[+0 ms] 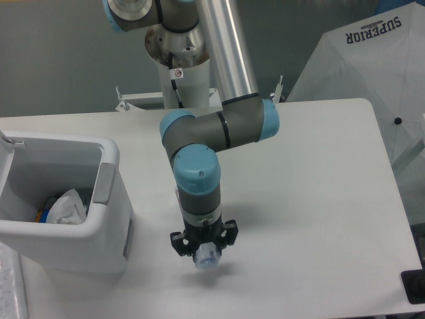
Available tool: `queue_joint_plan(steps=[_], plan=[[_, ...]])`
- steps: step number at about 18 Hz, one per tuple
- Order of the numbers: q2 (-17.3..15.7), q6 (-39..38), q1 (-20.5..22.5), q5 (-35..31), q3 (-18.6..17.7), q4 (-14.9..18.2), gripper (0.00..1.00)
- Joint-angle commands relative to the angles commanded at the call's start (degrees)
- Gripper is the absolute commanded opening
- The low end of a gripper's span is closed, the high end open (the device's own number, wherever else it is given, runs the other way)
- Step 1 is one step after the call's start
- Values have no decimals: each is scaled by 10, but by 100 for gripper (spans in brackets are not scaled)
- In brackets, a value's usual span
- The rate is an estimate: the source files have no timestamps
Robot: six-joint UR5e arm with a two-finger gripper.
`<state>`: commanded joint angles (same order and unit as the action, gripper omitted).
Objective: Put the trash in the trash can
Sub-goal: 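Lift the bottle upright and carry it over the trash bin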
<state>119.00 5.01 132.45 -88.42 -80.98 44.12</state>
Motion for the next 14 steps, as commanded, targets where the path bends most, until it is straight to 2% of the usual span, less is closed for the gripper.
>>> queue_joint_plan(steps=[2,4,7,10,14], plan=[[4,-2,2,6,63,-7,59],[6,-4,9,28,102,-20,59],[-2,-14,24,79,131,-51,59],[-3,-47,32,107,170,-54,59],[-24,-81,27,122,175,-54,59]])
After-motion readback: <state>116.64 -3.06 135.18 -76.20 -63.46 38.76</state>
